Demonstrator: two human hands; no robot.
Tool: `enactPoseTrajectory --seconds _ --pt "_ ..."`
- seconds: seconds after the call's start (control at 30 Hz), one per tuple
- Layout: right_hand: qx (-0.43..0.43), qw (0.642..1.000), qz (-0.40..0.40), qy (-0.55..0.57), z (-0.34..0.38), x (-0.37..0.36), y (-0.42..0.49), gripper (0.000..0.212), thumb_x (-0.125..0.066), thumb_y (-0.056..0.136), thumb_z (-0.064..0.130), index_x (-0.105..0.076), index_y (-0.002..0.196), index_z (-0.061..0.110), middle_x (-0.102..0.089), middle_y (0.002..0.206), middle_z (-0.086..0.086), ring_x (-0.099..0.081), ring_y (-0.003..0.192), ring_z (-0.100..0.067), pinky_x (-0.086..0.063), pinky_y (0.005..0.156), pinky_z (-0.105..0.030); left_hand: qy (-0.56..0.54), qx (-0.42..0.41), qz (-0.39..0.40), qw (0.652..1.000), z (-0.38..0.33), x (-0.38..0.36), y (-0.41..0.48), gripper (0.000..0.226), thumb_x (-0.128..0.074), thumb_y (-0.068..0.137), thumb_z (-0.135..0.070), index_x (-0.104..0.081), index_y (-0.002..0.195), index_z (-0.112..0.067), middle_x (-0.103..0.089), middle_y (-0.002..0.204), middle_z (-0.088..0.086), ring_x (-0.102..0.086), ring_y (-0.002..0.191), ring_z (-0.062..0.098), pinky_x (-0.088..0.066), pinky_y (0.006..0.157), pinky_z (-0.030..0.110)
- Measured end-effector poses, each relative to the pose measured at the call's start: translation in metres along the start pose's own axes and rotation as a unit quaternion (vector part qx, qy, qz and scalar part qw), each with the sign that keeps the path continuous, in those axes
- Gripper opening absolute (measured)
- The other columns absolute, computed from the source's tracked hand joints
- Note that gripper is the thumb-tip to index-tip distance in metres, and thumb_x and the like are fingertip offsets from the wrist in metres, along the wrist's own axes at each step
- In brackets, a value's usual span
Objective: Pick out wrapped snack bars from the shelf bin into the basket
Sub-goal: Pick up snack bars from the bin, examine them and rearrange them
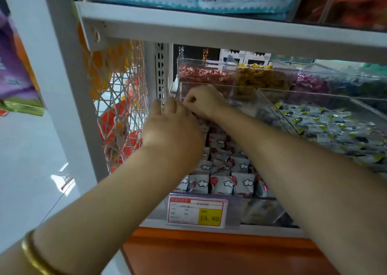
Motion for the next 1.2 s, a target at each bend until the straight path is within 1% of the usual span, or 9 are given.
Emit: enactPoseTrajectory --seconds 0.2,0.33,0.53,0.73,0.83,0.9,0.97,1.1,1.2 --pt "-0.022 0.997 0.056 -0.039 -0.003 0.006 0.015 0.032 -0.042 0.095 0.025 -0.072 0.1 0.016 -0.066 0.111 -0.005 -0.051 0.115 -0.026 -0.035 0.104 -0.047 -0.18 -0.006 -0.038 0.983 0.012 -0.012 -0.007 0.059 -0.021 0.099 -0.039 -0.011 0.149 -0.008 -0.001 0.158 0.012 0.002 0.146 0.024 -0.004 0.117 0.036" --pt "-0.026 0.999 -0.018 -0.019 -0.005 0.007 0.028 0.021 -0.051 0.091 0.01 -0.07 0.1 0.011 -0.064 0.118 -0.008 -0.057 0.112 -0.023 -0.045 0.1 -0.039 -0.196 -0.006 -0.06 0.979 0.011 -0.019 -0.006 0.061 -0.025 0.098 -0.039 -0.013 0.149 -0.007 -0.001 0.158 0.013 0.002 0.145 0.025 -0.006 0.116 0.034" --pt "-0.017 0.985 -0.033 -0.166 -0.007 -0.007 0.037 0.017 -0.063 0.087 0.021 -0.067 0.1 0.012 -0.058 0.112 -0.005 -0.047 0.111 -0.022 -0.045 0.091 -0.035 -0.204 -0.013 -0.078 0.976 0.011 -0.02 -0.006 0.062 -0.026 0.097 -0.039 -0.013 0.149 -0.009 0.0 0.158 0.013 0.002 0.145 0.025 -0.006 0.116 0.034" --pt "-0.052 0.985 -0.149 0.075 0.008 0.021 0.03 0.013 -0.054 0.093 0.018 -0.063 0.094 0.008 -0.064 0.094 -0.002 -0.058 0.081 -0.01 -0.048 0.074 -0.016 -0.235 -0.017 -0.076 0.969 0.013 -0.022 -0.008 0.065 -0.033 0.095 -0.038 -0.012 0.149 -0.009 0.001 0.158 0.011 0.003 0.145 0.023 -0.008 0.116 0.033" --pt "-0.074 0.951 -0.258 0.152 0.012 0.045 0.002 0.019 -0.052 0.095 0.023 -0.062 0.101 0.007 -0.062 0.1 0.0 -0.057 0.088 -0.009 -0.043 0.069 -0.006 -0.258 -0.012 -0.079 0.963 0.014 -0.02 -0.009 0.065 -0.038 0.094 -0.039 -0.016 0.149 -0.01 -0.002 0.159 0.009 0.001 0.145 0.022 -0.008 0.115 0.033" --pt "-0.106 0.919 -0.305 0.228 0.013 0.058 -0.027 0.019 -0.052 0.095 0.02 -0.061 0.102 0.004 -0.064 0.102 -0.004 -0.062 0.094 -0.018 -0.052 0.084 -0.025 -0.281 -0.01 -0.106 0.954 0.014 -0.018 -0.012 0.061 -0.039 0.094 -0.037 -0.022 0.147 -0.011 -0.009 0.158 0.008 -0.004 0.145 0.022 -0.009 0.116 0.033" --pt "-0.141 0.888 -0.31 0.308 0.015 0.067 -0.063 0.011 -0.053 0.094 0.014 -0.058 0.096 0.004 -0.065 0.1 -0.008 -0.064 0.09 -0.026 -0.055 0.08 -0.04 -0.3 -0.003 -0.161 0.94 0.011 -0.016 -0.024 0.055 -0.038 0.096 -0.033 -0.029 0.144 -0.009 -0.019 0.156 0.009 -0.011 0.143 0.023 -0.011 0.116 0.033" --pt "-0.172 0.847 -0.265 0.427 0.022 0.076 -0.145 0.007 -0.051 0.095 0.01 -0.056 0.092 0.005 -0.065 0.089 -0.007 -0.063 0.057 -0.01 -0.056 0.06 -0.024 -0.338 0.026 -0.275 0.9 -0.002 -0.012 -0.062 0.046 -0.042 0.096 -0.028 -0.043 0.137 -0.008 -0.042 0.141 0.01 -0.032 0.129 0.026 -0.024 0.105 0.035" --pt "-0.194 0.805 -0.214 0.519 0.033 0.081 -0.188 0.012 -0.052 0.094 0.01 -0.057 0.085 0.005 -0.06 0.087 -0.007 -0.061 0.054 -0.005 -0.055 0.058 -0.022 -0.457 0.046 -0.244 0.854 -0.008 -0.01 -0.08 0.048 -0.041 0.096 -0.034 -0.043 0.137 -0.011 -0.043 0.131 0.008 -0.037 0.121 0.023 -0.029 0.098 0.03"
Point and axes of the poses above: each hand's wrist, its own y-axis towards the middle knuckle, its own x-axis out of the back of the hand, z = x × y, the point moved 1 cm from there along y, towards the middle knuckle
